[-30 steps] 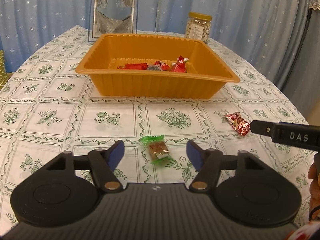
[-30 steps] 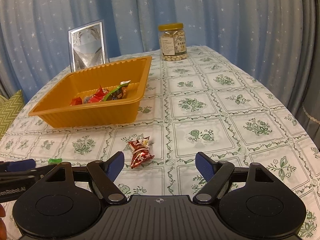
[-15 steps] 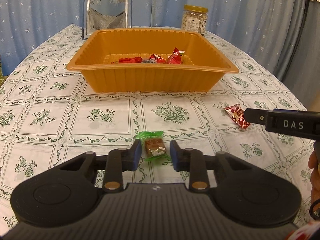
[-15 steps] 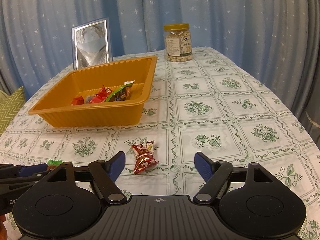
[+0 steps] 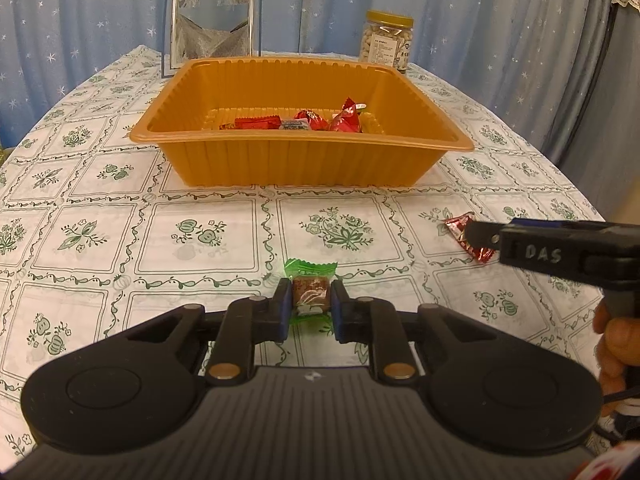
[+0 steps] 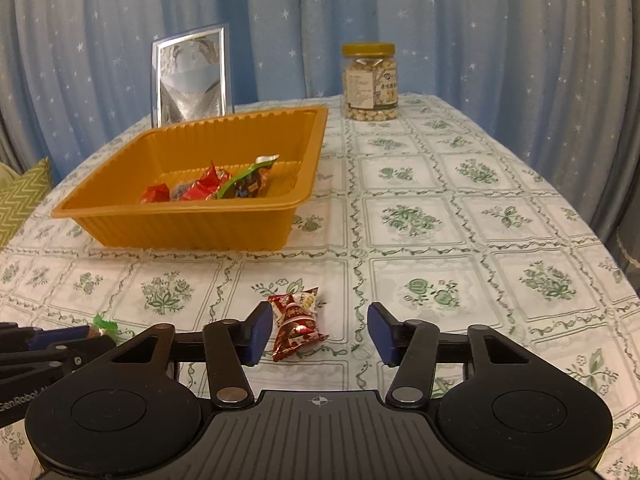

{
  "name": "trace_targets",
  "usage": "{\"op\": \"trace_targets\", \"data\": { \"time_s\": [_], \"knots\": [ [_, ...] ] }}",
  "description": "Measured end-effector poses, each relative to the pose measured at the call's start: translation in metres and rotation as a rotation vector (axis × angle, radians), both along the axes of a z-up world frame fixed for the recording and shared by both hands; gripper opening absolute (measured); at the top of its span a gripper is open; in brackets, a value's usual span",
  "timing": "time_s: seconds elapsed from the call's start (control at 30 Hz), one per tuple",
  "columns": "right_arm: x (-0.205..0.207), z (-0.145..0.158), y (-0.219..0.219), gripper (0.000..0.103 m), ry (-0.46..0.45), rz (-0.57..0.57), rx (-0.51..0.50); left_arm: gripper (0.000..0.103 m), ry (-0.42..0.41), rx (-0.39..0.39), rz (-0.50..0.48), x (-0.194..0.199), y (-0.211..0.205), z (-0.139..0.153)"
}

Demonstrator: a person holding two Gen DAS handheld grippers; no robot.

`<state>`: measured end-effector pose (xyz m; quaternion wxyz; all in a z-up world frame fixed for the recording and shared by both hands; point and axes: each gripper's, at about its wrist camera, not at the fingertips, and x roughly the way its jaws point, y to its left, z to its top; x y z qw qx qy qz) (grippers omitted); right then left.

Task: Organize snacks
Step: 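Grasp the green-wrapped chocolate with the left tool while the right tool grasps the red-white candy, then lift and carry both held candies over the orange tray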

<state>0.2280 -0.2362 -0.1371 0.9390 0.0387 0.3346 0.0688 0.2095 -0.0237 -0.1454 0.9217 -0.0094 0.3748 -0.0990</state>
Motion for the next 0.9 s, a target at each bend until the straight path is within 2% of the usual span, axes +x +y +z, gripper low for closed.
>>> {"op": "trace_targets", "data": {
  "time_s": [0.37, 0.63, 0.9],
  "knots": [
    [0.006, -0.007, 0.012, 0.032, 0.004, 0.038, -0.045, 0.018, -0.001, -0.017, 0.003, 0.0, 0.001, 0.001],
    [0.006, -0.008, 0.018, 0.026, 0.0, 0.049, -0.087, 0.018, -0.001, -0.021, 0.001, 0.0, 0.001, 0.001],
    [0.002, -0.002, 0.018, 0.023, 0.003, 0.056, -0.056, 0.018, -0.007, -0.019, 0.001, 0.0, 0.0, 0.002]
  ]
}}
